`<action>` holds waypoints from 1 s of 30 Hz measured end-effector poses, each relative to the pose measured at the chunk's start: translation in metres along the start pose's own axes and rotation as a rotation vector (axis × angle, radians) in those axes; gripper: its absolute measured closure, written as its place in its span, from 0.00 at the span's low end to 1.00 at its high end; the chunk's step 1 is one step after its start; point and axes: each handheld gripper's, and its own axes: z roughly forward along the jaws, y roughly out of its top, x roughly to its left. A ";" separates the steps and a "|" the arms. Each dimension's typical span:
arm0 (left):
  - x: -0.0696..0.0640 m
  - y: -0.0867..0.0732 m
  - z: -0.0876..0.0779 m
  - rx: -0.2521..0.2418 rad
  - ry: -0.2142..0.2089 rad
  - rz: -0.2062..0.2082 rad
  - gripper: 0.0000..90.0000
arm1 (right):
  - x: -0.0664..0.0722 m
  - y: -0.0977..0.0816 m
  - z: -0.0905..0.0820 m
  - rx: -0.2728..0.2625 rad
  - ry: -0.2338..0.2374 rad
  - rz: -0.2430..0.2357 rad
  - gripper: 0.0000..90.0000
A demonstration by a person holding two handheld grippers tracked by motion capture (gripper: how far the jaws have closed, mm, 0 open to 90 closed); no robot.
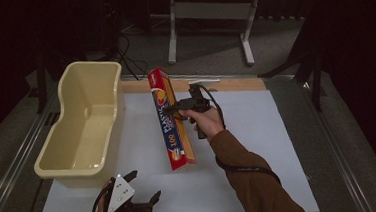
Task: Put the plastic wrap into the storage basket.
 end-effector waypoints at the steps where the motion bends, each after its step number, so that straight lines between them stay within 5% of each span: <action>1: 0.000 0.000 0.000 0.000 0.000 0.000 0.09 | 0.002 0.001 0.000 -0.009 0.009 0.008 0.43; 13: -0.001 0.000 0.000 -0.003 -0.002 0.002 0.09 | 0.027 0.007 -0.002 -0.111 0.072 0.047 0.43; 30: -0.002 0.000 -0.001 -0.006 0.003 0.008 0.09 | 0.059 0.016 0.016 -0.159 0.139 0.075 0.43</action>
